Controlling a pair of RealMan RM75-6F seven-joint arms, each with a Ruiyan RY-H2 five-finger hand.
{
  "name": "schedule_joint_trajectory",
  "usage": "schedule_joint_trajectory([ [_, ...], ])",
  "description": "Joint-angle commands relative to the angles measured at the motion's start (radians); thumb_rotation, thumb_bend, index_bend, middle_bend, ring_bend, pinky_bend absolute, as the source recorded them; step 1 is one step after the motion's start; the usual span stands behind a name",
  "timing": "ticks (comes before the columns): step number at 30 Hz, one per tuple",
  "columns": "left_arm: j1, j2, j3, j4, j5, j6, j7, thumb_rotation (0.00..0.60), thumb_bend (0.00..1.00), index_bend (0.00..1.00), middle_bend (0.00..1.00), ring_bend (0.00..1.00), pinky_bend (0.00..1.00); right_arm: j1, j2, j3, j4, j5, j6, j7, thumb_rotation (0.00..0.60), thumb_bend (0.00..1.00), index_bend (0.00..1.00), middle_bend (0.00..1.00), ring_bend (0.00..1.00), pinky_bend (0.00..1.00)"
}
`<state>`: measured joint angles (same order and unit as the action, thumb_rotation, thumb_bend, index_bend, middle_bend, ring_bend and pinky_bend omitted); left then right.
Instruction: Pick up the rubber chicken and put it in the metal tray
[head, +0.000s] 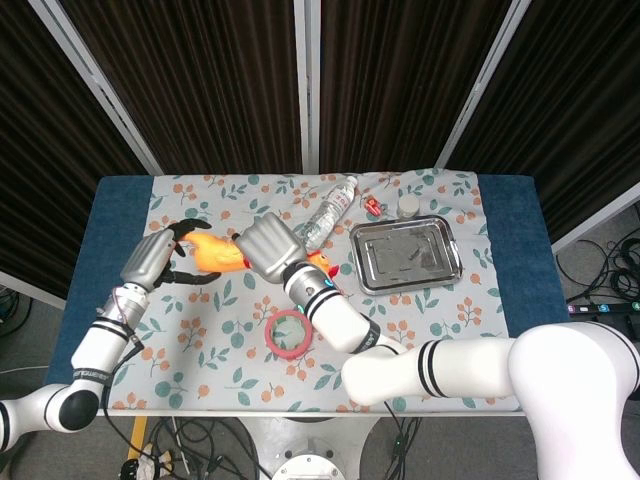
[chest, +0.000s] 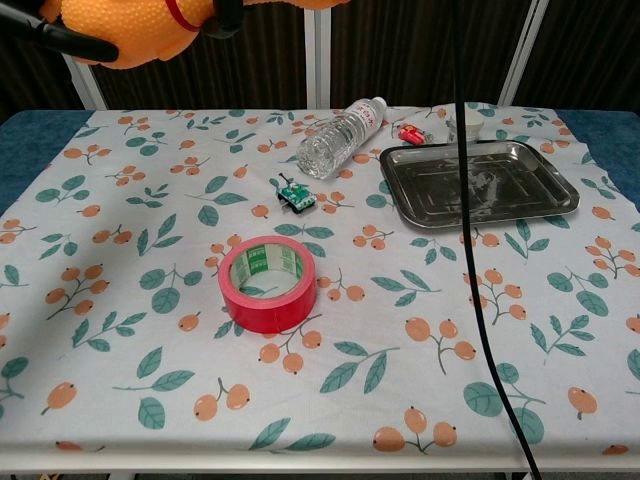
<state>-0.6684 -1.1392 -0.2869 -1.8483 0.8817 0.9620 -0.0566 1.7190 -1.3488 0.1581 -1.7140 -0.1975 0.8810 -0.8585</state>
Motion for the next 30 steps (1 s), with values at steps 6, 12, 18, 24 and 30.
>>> schedule_joint_trajectory([
  [6,0.013,-0.074,-0.019,0.043,0.021,0.094,-0.004,0.302,0.38,0.67,0.68,0.57,0.57,0.003,0.008,0.001,-0.024,0.008,0.007,-0.006,0.6,0.73,0.64,0.58,0.57,0.84],
  [12,0.015,-0.074,-0.004,0.04,0.02,0.074,0.013,0.351,0.36,0.63,0.68,0.57,0.58,-0.003,0.023,-0.001,-0.031,0.012,0.01,-0.004,0.6,0.73,0.64,0.58,0.57,0.84],
  [18,0.019,-0.041,0.004,0.019,0.043,0.034,-0.003,0.34,0.12,0.19,0.21,0.22,0.49,-0.002,0.015,-0.007,-0.016,0.019,0.01,-0.011,0.6,0.73,0.64,0.58,0.57,0.84],
  [24,0.033,-0.04,0.005,0.026,0.069,0.041,-0.025,0.328,0.09,0.16,0.15,0.17,0.44,-0.001,0.007,-0.008,0.0,0.026,0.006,-0.016,0.6,0.73,0.64,0.58,0.57,0.84],
  [30,0.04,-0.041,0.007,0.028,0.092,0.037,-0.045,0.329,0.09,0.14,0.07,0.13,0.41,0.001,-0.001,-0.005,0.007,0.025,0.008,-0.018,0.6,0.73,0.64,0.58,0.57,0.84],
])
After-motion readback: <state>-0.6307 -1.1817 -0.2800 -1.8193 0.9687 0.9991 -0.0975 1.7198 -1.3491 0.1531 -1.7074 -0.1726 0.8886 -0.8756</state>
